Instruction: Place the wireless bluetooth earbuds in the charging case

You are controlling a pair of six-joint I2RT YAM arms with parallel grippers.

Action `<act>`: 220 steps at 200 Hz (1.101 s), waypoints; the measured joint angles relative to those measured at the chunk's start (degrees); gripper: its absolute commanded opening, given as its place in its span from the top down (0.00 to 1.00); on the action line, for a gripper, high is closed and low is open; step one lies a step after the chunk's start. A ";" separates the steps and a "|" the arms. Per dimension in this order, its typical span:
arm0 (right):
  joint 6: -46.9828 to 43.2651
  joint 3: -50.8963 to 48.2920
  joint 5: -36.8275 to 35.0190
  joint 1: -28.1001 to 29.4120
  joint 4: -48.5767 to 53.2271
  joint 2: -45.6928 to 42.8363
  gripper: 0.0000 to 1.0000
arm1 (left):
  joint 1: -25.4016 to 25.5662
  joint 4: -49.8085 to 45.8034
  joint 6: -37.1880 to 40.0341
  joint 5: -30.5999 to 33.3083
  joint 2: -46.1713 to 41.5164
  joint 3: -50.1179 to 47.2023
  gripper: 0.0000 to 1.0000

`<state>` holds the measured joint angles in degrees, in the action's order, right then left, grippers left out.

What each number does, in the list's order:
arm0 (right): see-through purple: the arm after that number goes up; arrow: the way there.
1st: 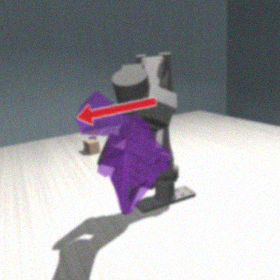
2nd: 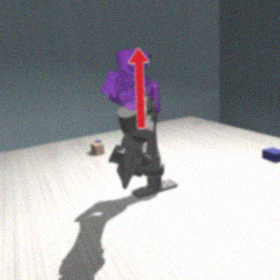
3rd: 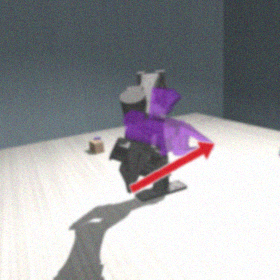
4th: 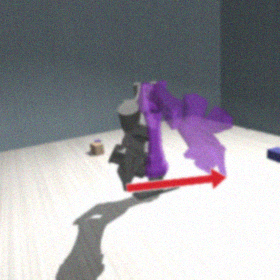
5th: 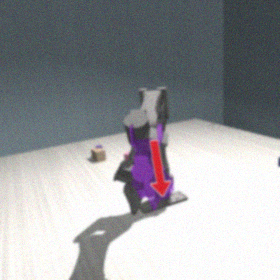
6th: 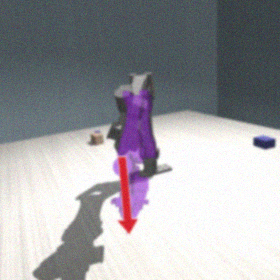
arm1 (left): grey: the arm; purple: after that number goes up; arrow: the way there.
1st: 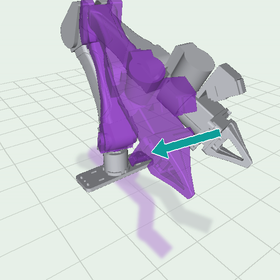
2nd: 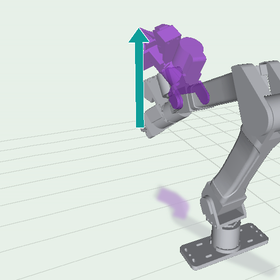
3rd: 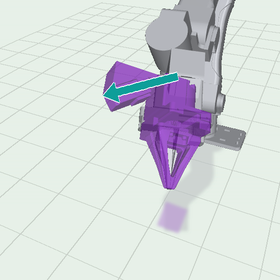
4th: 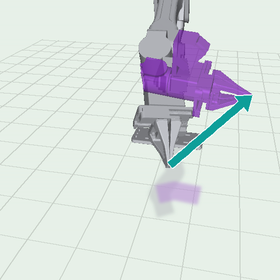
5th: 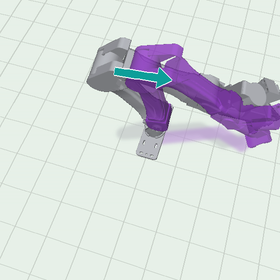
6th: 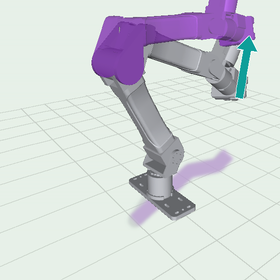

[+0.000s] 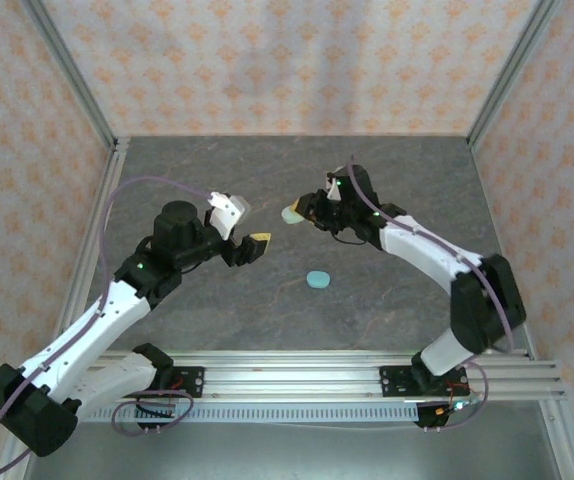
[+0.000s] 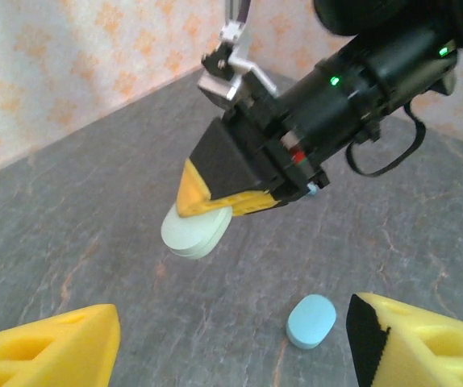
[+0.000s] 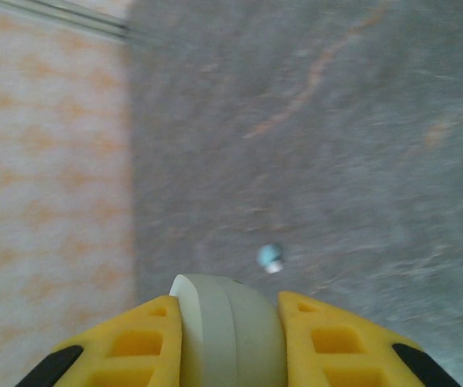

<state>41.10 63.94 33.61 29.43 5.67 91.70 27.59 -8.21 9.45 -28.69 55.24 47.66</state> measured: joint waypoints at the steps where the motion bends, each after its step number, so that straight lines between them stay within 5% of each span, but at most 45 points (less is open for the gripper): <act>1: -0.20 0.09 -0.13 -0.04 0.02 0.55 0.87 | 0.00 0.00 0.00 0.11 0.00 -0.07 0.25; 61: -5.22 6.38 -1.16 -0.81 0.31 19.54 0.85 | -0.59 -0.70 0.96 6.91 -0.04 -6.16 0.25; 99: -6.86 8.57 -0.02 -1.40 -1.40 23.91 0.80 | -0.72 -0.63 1.14 9.14 -0.04 -7.63 0.26; 173: -11.13 10.34 -2.16 -1.53 1.29 24.76 0.42 | -0.74 -0.15 1.18 11.28 -0.79 -8.63 0.26; 220: -13.03 11.28 -5.25 -1.46 8.20 22.62 0.34 | -0.74 -0.37 1.11 11.85 -2.93 -8.63 0.25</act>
<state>28.08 75.22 28.36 27.97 13.87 114.32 26.85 -8.58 10.57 -16.84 52.31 39.03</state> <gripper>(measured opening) 0.653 0.744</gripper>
